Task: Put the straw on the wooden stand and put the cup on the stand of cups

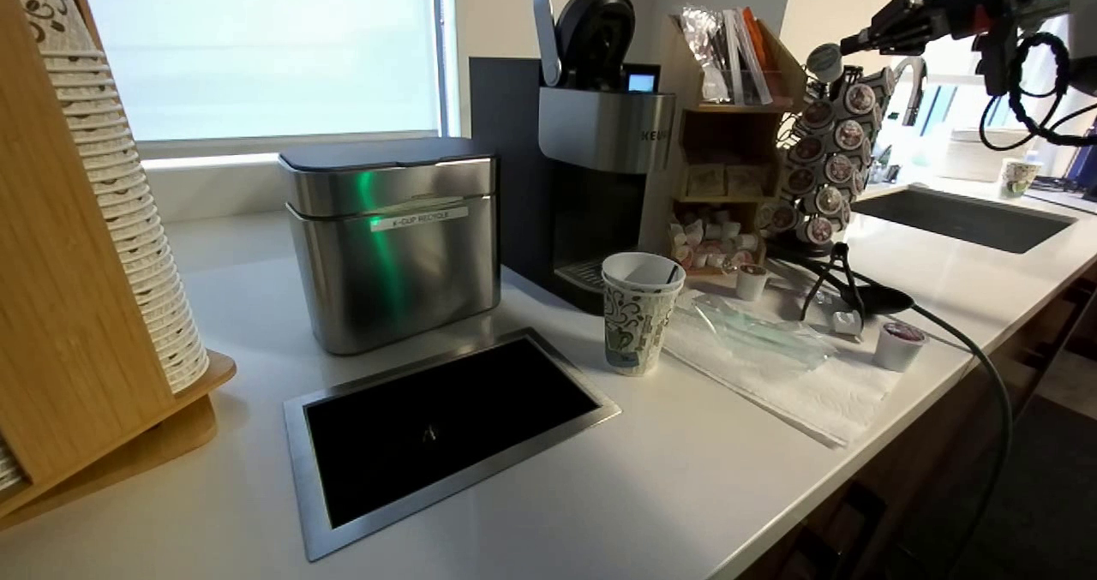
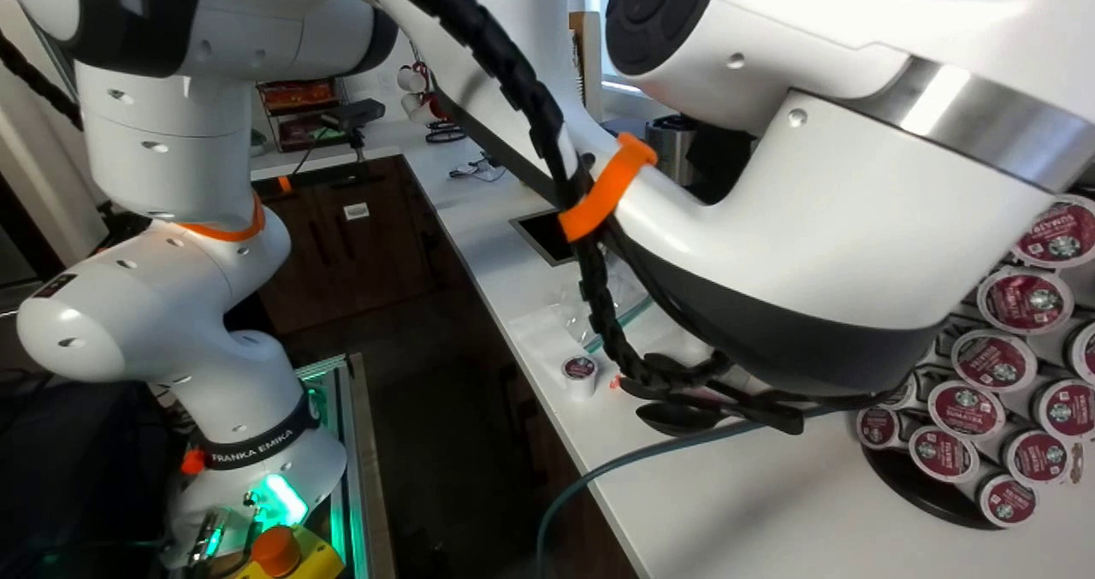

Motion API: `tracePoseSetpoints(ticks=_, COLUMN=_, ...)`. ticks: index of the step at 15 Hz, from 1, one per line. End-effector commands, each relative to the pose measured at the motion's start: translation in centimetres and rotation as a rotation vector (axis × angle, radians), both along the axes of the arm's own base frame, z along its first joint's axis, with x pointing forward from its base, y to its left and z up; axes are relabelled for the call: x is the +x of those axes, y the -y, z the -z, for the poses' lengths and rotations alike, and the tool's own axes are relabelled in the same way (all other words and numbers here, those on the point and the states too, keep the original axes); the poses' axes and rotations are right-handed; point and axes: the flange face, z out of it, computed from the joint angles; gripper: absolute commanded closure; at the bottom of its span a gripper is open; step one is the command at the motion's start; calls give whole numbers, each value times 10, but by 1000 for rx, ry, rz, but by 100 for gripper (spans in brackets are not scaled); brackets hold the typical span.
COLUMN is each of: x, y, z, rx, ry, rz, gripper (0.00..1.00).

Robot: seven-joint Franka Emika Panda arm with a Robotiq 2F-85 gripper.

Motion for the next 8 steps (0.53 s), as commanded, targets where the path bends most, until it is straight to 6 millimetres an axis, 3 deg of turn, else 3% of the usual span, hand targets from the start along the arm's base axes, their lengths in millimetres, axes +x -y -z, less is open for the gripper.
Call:
tracePoseSetpoints(ticks=1, x=-13, y=-12, z=6, rx=-10, ry=-31, rz=-3, gripper=100)
tracePoseSetpoints(ticks=8, x=-19, y=-8, z=13, rx=-24, ry=-47, rz=64, gripper=100)
